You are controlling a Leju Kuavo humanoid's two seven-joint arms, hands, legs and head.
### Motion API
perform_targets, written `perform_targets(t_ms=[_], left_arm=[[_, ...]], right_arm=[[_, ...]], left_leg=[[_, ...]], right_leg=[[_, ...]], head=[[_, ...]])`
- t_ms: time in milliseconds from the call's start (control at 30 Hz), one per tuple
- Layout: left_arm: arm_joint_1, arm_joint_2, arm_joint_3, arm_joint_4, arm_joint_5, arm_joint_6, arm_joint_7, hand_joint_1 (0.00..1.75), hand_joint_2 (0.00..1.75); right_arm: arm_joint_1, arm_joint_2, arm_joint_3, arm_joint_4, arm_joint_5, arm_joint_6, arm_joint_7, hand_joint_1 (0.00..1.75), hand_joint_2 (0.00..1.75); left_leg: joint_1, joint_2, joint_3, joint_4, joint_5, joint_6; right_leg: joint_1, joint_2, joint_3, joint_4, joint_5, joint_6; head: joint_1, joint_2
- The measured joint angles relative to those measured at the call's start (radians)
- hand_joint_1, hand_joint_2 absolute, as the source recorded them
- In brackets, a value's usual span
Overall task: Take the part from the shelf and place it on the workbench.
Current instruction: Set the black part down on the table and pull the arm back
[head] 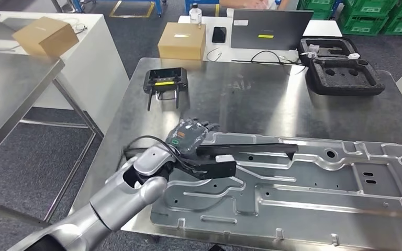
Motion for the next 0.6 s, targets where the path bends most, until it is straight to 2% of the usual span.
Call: perform_targets(t_ms=[67, 100, 200, 233, 267, 300, 333, 400, 433, 467, 500, 567, 600], left_arm=[[0.005, -0.009, 0.006, 0.006, 0.068, 0.016, -0.017, 0.00, 0.00], [0.006, -0.010, 0.011, 0.007, 0.097, 0.022, -0.017, 0.00, 0.00], [0.004, -0.004, 0.023, 0.004, 0.163, 0.038, 0.020, 0.00, 0.00], [0.004, 0.003, 0.026, 0.000, 0.180, 0.040, 0.039, 0.00, 0.00], [0.004, 0.014, 0.030, -0.005, 0.194, 0.042, 0.057, 0.00, 0.00], [0.003, 0.028, 0.036, -0.012, 0.208, 0.045, 0.074, 0.00, 0.00], [0.001, 0.043, 0.045, -0.021, 0.222, 0.050, 0.089, 0.00, 0.00], [-0.004, 0.074, 0.065, -0.041, 0.245, 0.065, 0.107, 0.00, 0.00], [-0.007, 0.091, 0.074, -0.052, 0.254, 0.072, 0.114, 0.00, 0.00], [-0.009, 0.108, 0.083, -0.065, 0.261, 0.080, 0.122, 0.00, 0.00], [-0.010, 0.125, 0.091, -0.077, 0.268, 0.087, 0.131, 0.00, 0.00], [-0.008, 0.160, 0.109, -0.105, 0.283, 0.107, 0.154, 0.00, 0.00], [-0.008, 0.178, 0.119, -0.121, 0.292, 0.117, 0.163, 0.00, 0.00]], right_arm=[[0.000, 0.005, 0.003, 0.000, -0.002, -0.002, -0.001, 0.00, 0.00], [0.000, 0.005, 0.004, 0.000, -0.006, -0.004, -0.002, 0.00, 0.00], [0.004, 0.003, 0.006, 0.001, -0.018, -0.007, -0.003, 0.00, 0.00], [0.005, 0.001, 0.006, 0.001, -0.022, -0.009, -0.004, 0.00, 0.00], [0.007, -0.001, 0.007, 0.001, -0.027, -0.011, -0.006, 0.00, 0.00], [0.008, -0.002, 0.007, 0.001, -0.031, -0.014, -0.007, 0.00, 0.00], [0.010, -0.004, 0.007, 0.001, -0.036, -0.017, -0.009, 0.00, 0.00], [0.013, -0.004, 0.007, 0.001, -0.043, -0.023, -0.014, 0.00, 0.00], [0.015, -0.005, 0.007, 0.001, -0.046, -0.026, -0.016, 0.00, 0.00], [0.017, -0.006, 0.007, 0.001, -0.048, -0.028, -0.018, 0.00, 0.00], [0.019, -0.010, 0.007, 0.001, -0.051, -0.030, -0.020, 0.00, 0.00], [0.023, -0.016, 0.007, 0.001, -0.058, -0.037, -0.022, 0.00, 0.00], [0.024, -0.019, 0.007, 0.001, -0.061, -0.041, -0.024, 0.00, 0.00]], left_leg=[[0.002, 0.001, -0.009, 0.021, -0.017, -0.007], [0.005, 0.002, -0.025, 0.059, -0.038, -0.014], [0.016, 0.004, -0.131, 0.273, -0.125, -0.032], [0.018, 0.004, -0.160, 0.323, -0.137, -0.033], [0.017, 0.004, -0.170, 0.334, -0.129, -0.029], [0.014, 0.004, -0.160, 0.303, -0.105, -0.021], [0.008, 0.004, -0.131, 0.235, -0.067, -0.006], [-0.016, 0.004, -0.060, 0.079, 0.004, 0.033], [-0.026, 0.004, -0.036, 0.028, 0.023, 0.047], [-0.034, 0.004, -0.025, 0.002, 0.031, 0.055], [-0.035, 0.004, -0.021, -0.007, 0.033, 0.056], [-0.026, 0.005, -0.013, -0.025, 0.045, 0.049], [-0.020, 0.006, -0.010, -0.033, 0.053, 0.046]], right_leg=[[-0.001, 0.000, 0.001, 0.002, -0.003, -0.010], [-0.003, -0.001, 0.002, 0.002, -0.004, -0.016], [-0.003, -0.003, 0.004, 0.001, -0.008, -0.029], [-0.001, -0.004, 0.005, 0.001, -0.008, -0.029], [0.002, -0.003, 0.007, 0.001, -0.009, -0.030], [0.006, -0.002, 0.011, 0.001, -0.009, -0.030], [0.010, 0.000, 0.015, 0.000, -0.009, -0.031], [0.017, 0.002, 0.022, -0.003, -0.009, -0.031], [0.019, 0.002, 0.023, -0.005, -0.008, -0.031], [0.021, 0.001, 0.023, -0.005, -0.008, -0.031], [0.024, 0.001, 0.024, -0.006, -0.008, -0.030], [0.029, -0.003, 0.020, 0.001, -0.020, -0.027], [0.030, -0.004, 0.011, 0.024, -0.042, -0.024]], head=[[0.000, 0.000], [0.000, 0.000], [-0.002, 0.000], [-0.002, 0.000], [-0.002, 0.000], [-0.002, 0.000], [-0.002, 0.000], [-0.002, 0.000], [-0.002, 0.000], [-0.002, 0.000], [-0.003, 0.000], [-0.003, 0.000], [-0.002, 0.000]])
